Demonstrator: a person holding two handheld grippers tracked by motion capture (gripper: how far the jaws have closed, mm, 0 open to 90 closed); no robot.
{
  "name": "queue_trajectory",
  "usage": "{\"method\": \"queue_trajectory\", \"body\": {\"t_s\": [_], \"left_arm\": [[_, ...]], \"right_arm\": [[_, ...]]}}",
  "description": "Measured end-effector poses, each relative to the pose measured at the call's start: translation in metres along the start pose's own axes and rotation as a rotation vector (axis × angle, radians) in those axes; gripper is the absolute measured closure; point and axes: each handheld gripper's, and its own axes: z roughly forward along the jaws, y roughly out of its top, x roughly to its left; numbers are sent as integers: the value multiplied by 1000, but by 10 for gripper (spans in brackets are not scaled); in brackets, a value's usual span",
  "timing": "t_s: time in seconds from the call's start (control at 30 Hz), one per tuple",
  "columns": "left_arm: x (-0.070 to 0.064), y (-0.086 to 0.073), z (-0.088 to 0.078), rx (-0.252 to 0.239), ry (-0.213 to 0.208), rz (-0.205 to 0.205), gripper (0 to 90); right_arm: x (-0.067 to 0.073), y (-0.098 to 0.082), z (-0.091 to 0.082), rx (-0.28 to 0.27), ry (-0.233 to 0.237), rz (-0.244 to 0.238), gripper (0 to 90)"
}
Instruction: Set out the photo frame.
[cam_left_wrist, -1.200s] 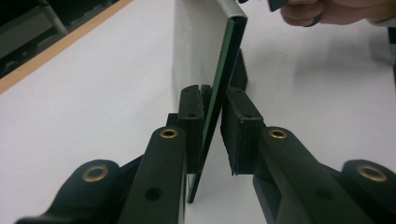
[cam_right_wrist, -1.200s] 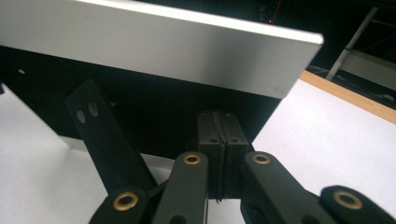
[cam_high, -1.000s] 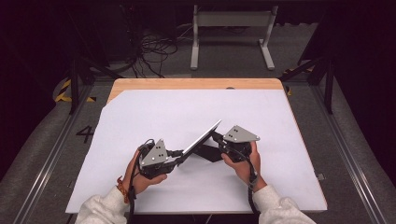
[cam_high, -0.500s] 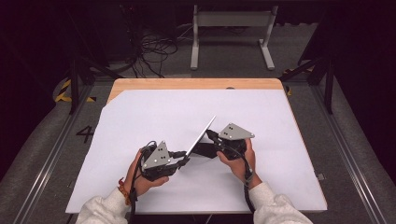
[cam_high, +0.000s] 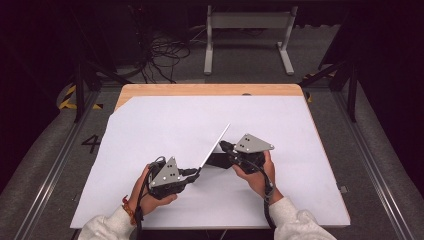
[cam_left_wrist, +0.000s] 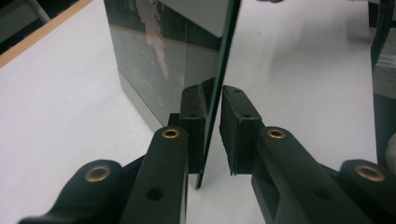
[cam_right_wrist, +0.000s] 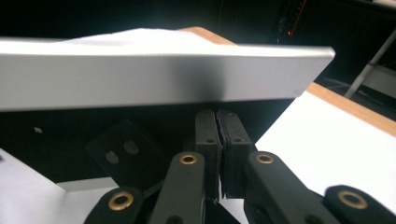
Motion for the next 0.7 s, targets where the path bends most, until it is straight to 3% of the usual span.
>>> {"method": "queue_trajectory", "body": {"t_s": [0.7], "left_arm": [[-7, 8, 15, -21, -15, -6, 754]], "right_arm": [[-6, 4, 7, 8, -1, 2, 883]]}}
